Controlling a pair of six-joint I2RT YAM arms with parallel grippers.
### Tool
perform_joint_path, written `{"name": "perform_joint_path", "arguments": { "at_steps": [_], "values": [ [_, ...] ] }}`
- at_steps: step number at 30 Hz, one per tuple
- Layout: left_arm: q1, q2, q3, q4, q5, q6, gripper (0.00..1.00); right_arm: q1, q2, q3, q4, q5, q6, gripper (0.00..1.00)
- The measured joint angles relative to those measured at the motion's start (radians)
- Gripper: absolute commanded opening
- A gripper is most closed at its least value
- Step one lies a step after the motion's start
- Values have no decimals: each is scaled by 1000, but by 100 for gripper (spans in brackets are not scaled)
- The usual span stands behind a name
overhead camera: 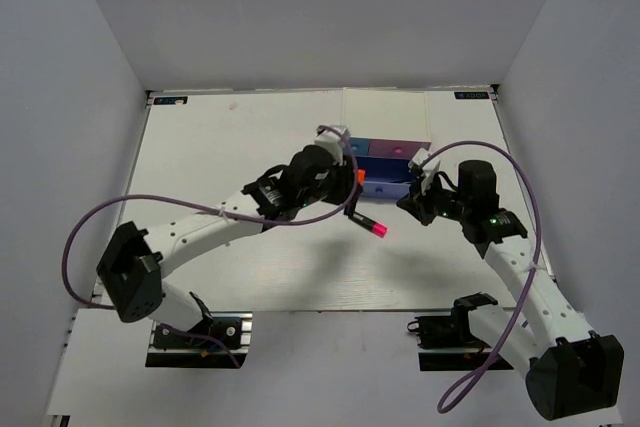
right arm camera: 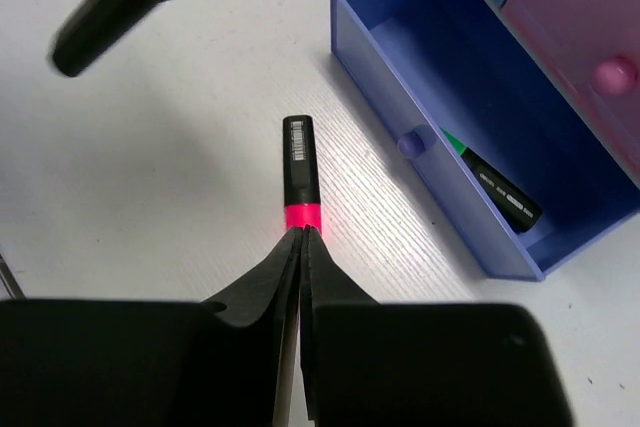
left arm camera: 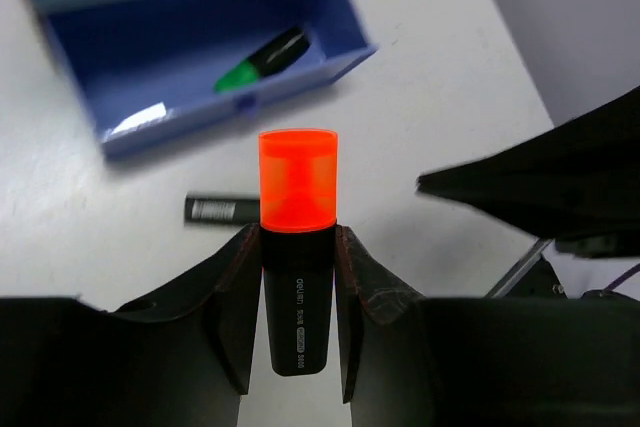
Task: Sort the stationery into containers
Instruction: Place the pen in the drawer.
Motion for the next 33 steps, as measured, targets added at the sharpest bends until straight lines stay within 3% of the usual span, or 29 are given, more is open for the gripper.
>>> {"name": "perform_joint_path", "arguments": {
  "at_steps": [6,13,24,26,27,31,32,33],
  "values": [
    [4,217,208,92,99,299,29,-11,-70,-30,7,45,29,10],
    [5,364,278,171,82,585,31,-21,-145,-63,11,92,45,12],
    [6,528,393,251,-106,784,32,-25,-208,-130,8,122,54,19],
    [6,555,397,251,-126,798,43,-27,-213,-137,8,126,54,21],
    [5,566,397,251,-139,805,55,-29,-217,-140,8,128,54,24],
    [5,599,400,251,-178,822,80,-30,-221,-145,7,133,57,28],
    [5,604,403,251,-188,825,94,-31,-221,-148,9,132,56,30],
    [6,607,406,251,-196,830,99,-30,-221,-151,8,132,56,33]
  ]
}}
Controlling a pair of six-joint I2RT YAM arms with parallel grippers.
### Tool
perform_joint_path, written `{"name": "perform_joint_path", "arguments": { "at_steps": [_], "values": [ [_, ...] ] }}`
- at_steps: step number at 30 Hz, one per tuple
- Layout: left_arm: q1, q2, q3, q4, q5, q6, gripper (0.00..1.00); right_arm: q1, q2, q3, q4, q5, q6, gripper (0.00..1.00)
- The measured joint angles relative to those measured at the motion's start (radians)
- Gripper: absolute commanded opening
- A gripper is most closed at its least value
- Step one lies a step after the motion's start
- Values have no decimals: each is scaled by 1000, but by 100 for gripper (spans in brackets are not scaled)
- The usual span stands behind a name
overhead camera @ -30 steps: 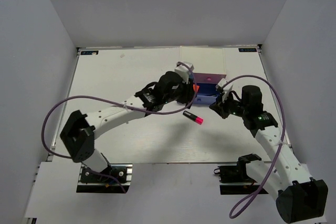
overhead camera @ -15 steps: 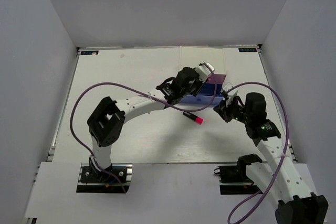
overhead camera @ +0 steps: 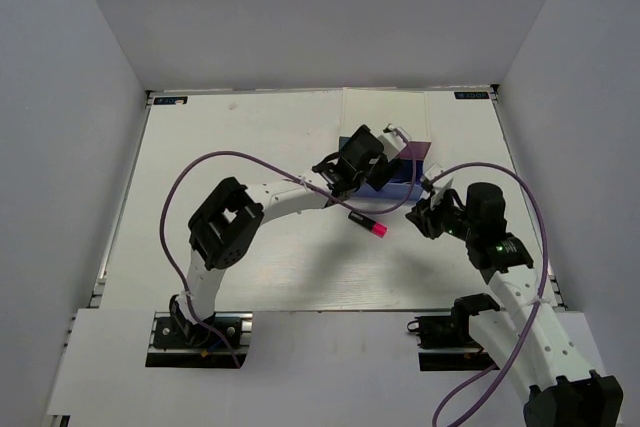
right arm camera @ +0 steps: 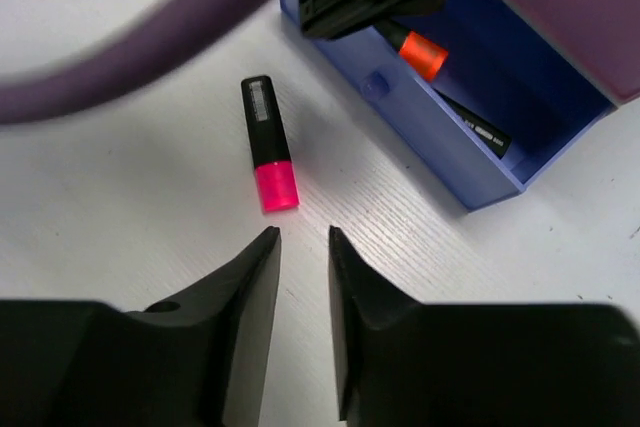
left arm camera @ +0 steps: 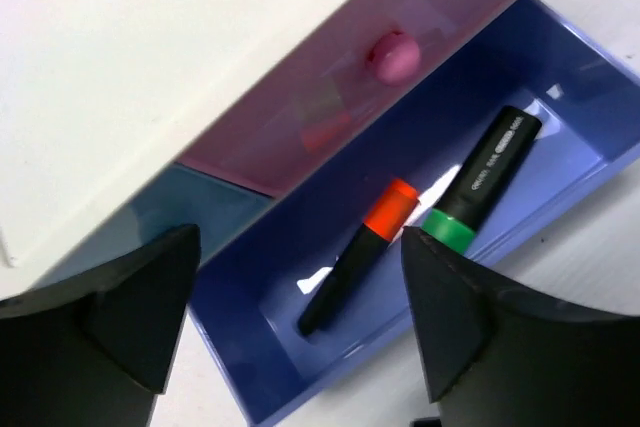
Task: Sort the stationery into containers
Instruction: Place the pen in the drawer, then pick up the pen from the center of the board.
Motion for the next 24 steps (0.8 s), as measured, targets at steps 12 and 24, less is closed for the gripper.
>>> {"name": "perform_joint_path", "arguments": {
  "at_steps": [12,24],
  "values": [
    [-6,-153,-7,-47,-9,-146,99,0,71,-23,-40,-146,-135,66],
    [-3,-879,-563,-262,-93,-713,99,82,492,88,-31,-165,-319,71]
  ]
}}
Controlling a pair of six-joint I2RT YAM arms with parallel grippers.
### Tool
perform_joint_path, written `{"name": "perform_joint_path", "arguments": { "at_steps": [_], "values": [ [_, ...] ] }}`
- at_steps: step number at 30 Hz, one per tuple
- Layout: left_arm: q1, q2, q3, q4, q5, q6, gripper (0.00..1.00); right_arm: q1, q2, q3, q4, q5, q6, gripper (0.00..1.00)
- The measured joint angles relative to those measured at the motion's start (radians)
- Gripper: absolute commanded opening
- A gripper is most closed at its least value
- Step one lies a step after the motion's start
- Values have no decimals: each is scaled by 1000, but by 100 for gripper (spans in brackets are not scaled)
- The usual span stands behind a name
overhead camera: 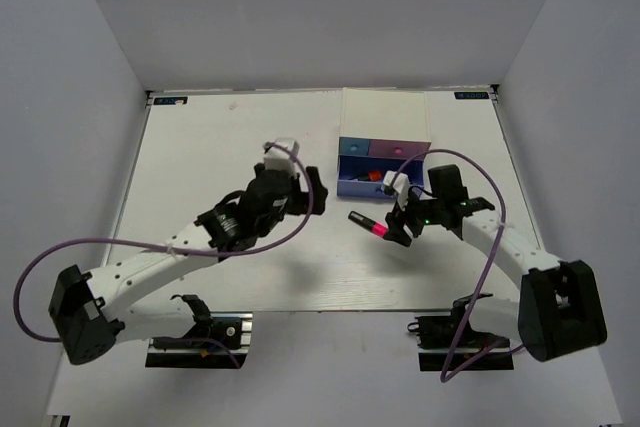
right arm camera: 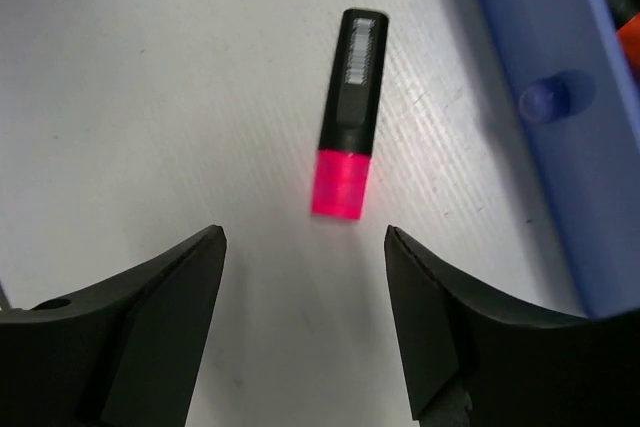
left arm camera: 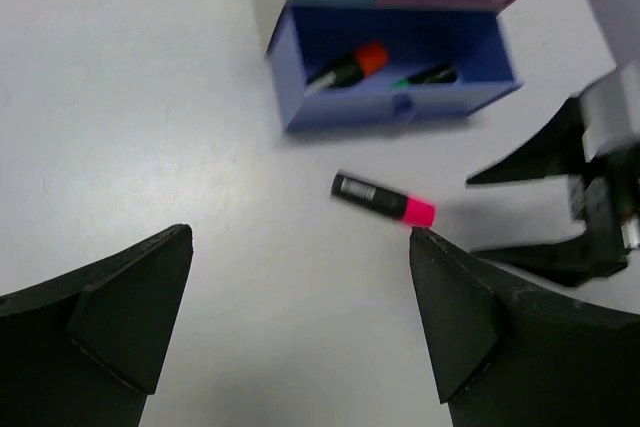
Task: Sort the stationery into containers
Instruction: Pick up the pen from the center of the board.
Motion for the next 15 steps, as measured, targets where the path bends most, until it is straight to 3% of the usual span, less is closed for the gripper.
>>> {"name": "perform_joint_path", "arguments": {
  "at_steps": [8,15],
  "values": [
    [2,-312,-366,-148,-13,-345,99,95,178,117,55,137,-3,77],
    [2,-416,-401,-183,-24,-443,99,148,257,124,85,223,9,77]
  ]
}}
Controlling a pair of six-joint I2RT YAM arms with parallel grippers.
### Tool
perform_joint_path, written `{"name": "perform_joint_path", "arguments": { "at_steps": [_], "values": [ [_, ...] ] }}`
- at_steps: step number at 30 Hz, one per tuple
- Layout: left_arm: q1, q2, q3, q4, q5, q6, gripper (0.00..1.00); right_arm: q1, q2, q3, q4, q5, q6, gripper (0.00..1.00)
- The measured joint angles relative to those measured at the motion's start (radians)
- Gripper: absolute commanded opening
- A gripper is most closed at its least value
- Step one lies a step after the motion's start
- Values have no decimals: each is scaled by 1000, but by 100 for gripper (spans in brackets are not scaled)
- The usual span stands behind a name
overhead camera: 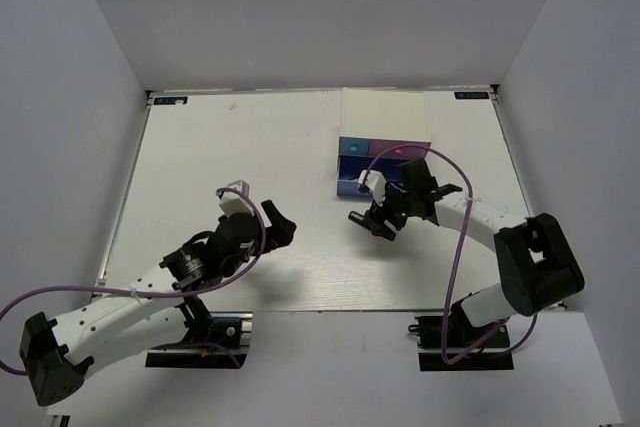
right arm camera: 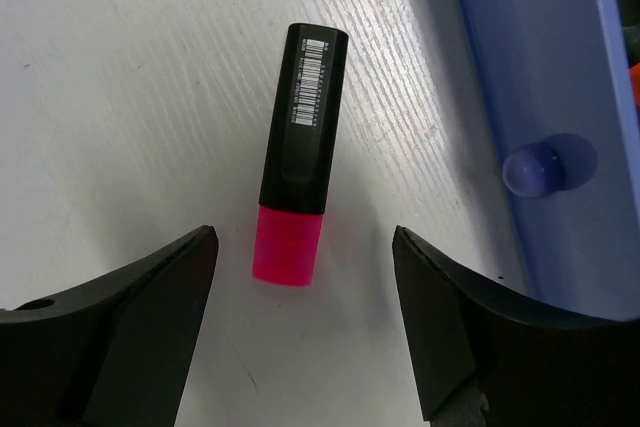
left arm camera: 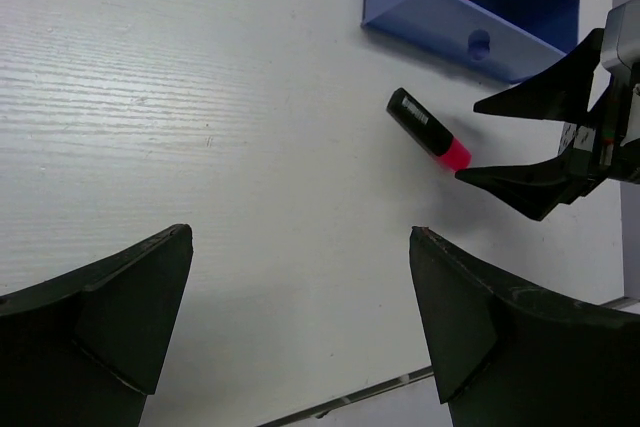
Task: Sort the stationery into containers
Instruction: Pick up the pen from the center of the board.
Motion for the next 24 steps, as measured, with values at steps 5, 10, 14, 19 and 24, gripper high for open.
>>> {"name": "perform_joint_path", "arguments": {
  "at_steps": [5,10,14,19,24],
  "values": [
    [0,21,0,-23,1,-18,99,22,56,15,21,38,19,75],
    [0,30,0,-28,6,-23,99,39,97,30,30,68,26,65],
    [0,35,0,-29,8,-24,99,54,115,31,34,87,22,47],
    [0,42,0,-30,9,-29,99,64,117,32,35,91,12,19],
    [0,50,0,-30,9,-33,99,65,91,45,-28,55,-6,8]
  ]
}}
